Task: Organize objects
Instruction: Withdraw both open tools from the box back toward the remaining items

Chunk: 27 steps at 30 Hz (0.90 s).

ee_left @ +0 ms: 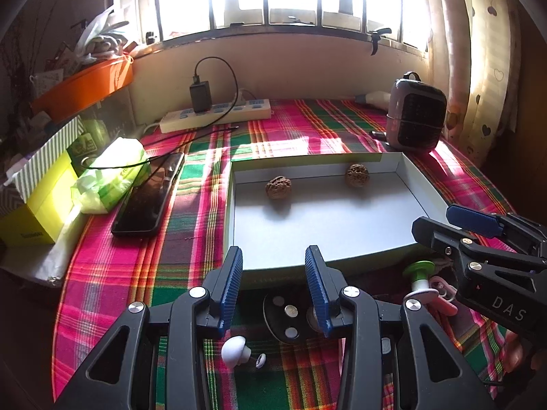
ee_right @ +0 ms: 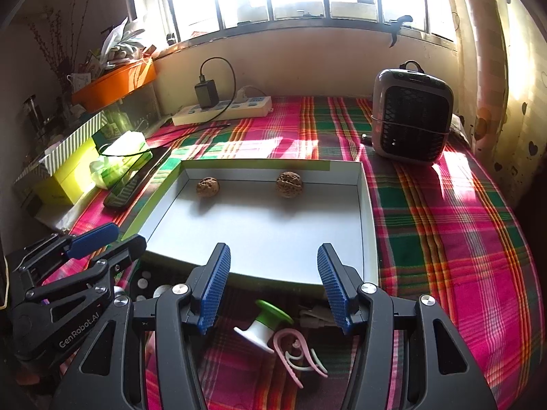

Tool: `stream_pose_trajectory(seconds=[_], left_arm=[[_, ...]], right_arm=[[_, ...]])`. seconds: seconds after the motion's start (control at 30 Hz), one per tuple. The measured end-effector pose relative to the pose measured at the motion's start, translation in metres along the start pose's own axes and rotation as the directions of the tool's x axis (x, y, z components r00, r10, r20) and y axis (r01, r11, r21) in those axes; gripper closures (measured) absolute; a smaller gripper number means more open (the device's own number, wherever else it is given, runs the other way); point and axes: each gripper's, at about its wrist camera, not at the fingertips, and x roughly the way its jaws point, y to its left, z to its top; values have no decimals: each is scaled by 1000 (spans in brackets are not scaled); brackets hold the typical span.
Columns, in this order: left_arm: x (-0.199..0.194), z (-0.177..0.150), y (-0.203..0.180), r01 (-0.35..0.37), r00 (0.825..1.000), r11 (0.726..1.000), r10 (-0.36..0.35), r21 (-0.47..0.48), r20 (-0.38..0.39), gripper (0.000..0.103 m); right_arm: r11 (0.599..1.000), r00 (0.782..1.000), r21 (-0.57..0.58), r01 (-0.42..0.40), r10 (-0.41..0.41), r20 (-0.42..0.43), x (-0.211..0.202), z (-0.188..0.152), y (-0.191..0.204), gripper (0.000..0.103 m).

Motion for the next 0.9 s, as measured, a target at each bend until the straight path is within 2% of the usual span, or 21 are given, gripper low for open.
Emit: stream_pose_trajectory(seconds=[0.43,0.9], left_arm=[[-15,-22,4,-8,1000,1000,8,6,10,67],[-17,-46,30,26,1000,998,-27,-52,-15,66]], right_arm=[[1000,1000,-2,3,-3,17,-16,-27,-11,49],[1000,1000,-23,7,-7,-2,-21,-48,-19,49]])
